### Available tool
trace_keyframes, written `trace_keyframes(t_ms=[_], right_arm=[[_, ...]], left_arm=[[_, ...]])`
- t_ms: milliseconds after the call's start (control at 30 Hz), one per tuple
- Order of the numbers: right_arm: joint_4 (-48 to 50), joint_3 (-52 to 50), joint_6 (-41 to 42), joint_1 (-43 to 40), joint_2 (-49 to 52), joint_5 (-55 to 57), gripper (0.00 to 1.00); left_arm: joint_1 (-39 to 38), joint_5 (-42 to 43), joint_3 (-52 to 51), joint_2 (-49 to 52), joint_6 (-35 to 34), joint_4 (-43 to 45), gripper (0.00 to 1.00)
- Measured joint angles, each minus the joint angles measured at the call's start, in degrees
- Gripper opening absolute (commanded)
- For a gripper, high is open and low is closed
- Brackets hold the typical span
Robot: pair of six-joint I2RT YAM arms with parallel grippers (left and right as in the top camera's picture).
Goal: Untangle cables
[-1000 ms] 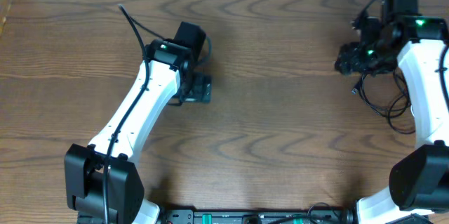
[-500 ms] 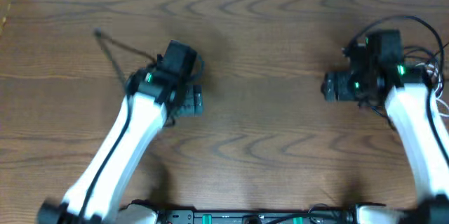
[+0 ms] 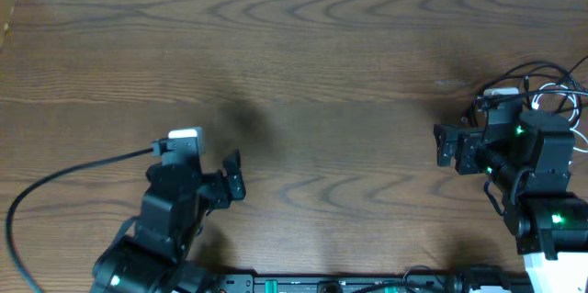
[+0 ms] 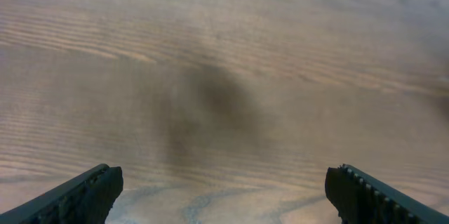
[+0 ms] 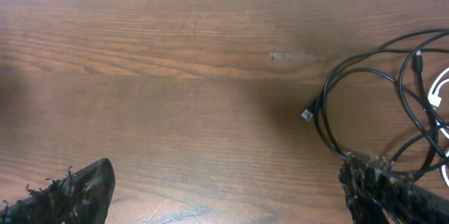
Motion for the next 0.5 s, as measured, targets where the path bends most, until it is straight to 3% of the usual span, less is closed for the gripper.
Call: trace_keyframes(t_ms=[500], right_arm=[[-2.1, -0.2, 0.0, 0.0, 0.2, 0.0, 0.99]], left_arm=[[0.0, 0.0, 0.0, -1.7, 0.0, 0.0, 0.98]])
